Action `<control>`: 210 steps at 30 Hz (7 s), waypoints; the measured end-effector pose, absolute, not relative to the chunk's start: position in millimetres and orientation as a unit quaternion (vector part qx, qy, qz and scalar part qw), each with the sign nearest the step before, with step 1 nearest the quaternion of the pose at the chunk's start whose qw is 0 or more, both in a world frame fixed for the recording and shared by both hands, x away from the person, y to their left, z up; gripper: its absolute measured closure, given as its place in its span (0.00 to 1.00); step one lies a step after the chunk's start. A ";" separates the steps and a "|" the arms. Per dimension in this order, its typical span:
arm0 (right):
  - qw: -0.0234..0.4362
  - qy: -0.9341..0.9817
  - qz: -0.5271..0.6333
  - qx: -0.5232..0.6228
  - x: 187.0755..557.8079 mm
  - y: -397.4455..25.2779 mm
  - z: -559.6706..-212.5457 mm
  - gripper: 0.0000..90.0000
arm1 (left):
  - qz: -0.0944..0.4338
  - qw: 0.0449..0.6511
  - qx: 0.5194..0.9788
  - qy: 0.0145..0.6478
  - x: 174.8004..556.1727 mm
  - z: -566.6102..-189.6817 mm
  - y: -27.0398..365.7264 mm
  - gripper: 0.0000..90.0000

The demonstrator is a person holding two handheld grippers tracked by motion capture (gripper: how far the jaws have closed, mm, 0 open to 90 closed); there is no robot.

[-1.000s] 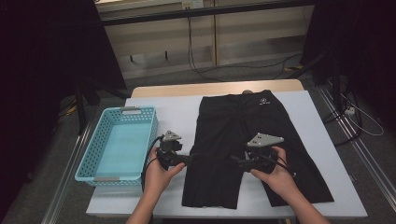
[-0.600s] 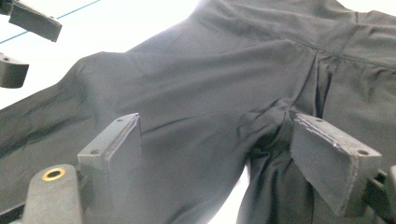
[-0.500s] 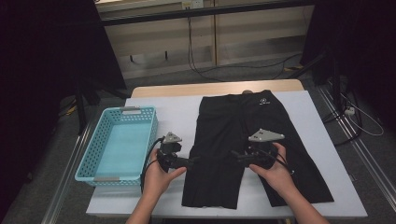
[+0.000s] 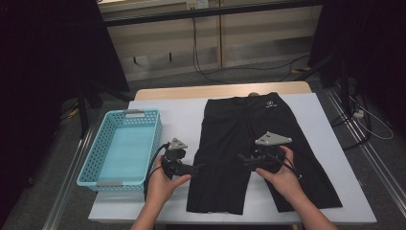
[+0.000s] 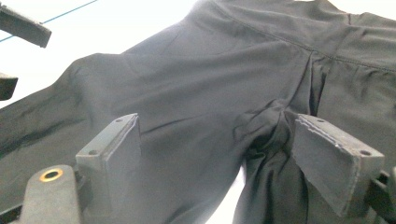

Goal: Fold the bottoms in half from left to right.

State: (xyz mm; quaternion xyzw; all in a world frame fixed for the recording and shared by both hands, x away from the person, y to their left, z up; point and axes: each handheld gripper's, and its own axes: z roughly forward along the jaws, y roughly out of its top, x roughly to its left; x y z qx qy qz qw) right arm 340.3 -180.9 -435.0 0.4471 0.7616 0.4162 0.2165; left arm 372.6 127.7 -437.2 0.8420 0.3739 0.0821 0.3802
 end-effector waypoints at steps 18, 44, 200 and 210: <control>0.223 0.763 0.415 0.442 343.0 -175.1 -435.5 0.18 | 0.105 0.362 0.844 0.381 363.9 -449.9 125.2 0.17; 0.222 0.763 0.427 0.432 348.8 -166.8 -435.0 0.16 | 0.040 0.366 0.845 0.388 344.6 -437.9 101.5 0.99; 0.196 0.767 0.345 0.504 355.9 -270.9 -439.4 0.36 | 0.089 0.452 0.823 0.333 387.3 -428.8 111.4 0.16; 0.186 0.768 0.349 0.503 335.0 -274.2 -445.4 0.38 | 0.104 0.441 0.824 0.341 393.4 -435.0 124.0 0.14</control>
